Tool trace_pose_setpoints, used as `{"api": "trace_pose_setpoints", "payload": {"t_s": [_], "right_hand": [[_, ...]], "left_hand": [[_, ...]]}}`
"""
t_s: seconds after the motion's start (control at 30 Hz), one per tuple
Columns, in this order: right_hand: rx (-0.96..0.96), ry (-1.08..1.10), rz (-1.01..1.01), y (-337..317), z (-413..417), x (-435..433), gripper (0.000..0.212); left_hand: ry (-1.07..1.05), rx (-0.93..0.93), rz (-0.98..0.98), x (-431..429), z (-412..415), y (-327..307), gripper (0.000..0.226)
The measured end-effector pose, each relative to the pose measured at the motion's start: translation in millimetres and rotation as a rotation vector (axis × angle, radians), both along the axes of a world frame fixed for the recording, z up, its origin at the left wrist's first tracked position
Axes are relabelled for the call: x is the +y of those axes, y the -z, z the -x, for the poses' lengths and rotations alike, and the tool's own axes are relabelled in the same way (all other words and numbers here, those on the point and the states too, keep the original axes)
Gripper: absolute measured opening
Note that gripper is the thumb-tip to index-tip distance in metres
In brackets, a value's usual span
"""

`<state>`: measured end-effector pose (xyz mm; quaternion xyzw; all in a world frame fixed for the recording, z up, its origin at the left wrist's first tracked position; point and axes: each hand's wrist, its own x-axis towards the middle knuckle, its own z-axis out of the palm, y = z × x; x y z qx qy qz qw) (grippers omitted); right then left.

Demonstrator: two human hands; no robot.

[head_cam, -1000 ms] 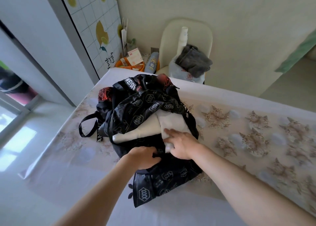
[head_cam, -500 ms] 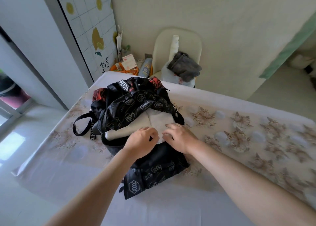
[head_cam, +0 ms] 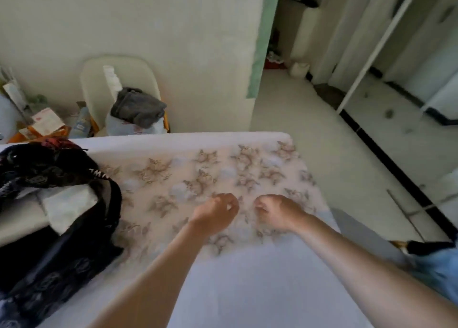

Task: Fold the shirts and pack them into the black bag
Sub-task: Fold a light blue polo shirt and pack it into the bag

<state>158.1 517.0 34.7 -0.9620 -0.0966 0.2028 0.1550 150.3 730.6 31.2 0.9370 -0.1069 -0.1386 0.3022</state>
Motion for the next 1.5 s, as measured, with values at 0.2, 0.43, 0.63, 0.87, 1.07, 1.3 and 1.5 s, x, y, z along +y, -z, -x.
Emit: {"api": "trace_pose_setpoints", "payload": {"t_s": [0.2, 0.43, 0.63, 0.87, 1.07, 1.3, 1.5], "right_hand": [[-0.052, 0.339, 0.002, -1, 71, -172, 0.031], [-0.061, 0.782, 0.180, -24, 206, -306, 0.030], [0.045, 1.011, 0.352, -11, 295, -413, 0.046], [0.025, 1.177, 0.206, 30, 360, -508, 0.068], [-0.121, 1.180, -0.006, 46, 371, -551, 0.031], [-0.140, 1.240, -0.065, 50, 353, -560, 0.018], [-0.229, 1.150, 0.054, 30, 347, -544, 0.053]], "left_hand": [[0.281, 0.111, 0.064, -166, 3, -1, 0.018], [0.690, 0.116, 0.064, -327, 38, -12, 0.026], [0.947, 0.191, 0.081, -450, 93, -16, 0.030], [1.177, 0.277, -0.017, -598, 155, 14, 0.030], [1.300, 0.318, -0.090, -673, 193, 54, 0.017], [1.382, 0.362, -0.168, -673, 195, 81, 0.033], [1.285, 0.409, 0.012, -672, 155, 46, 0.015]]}}
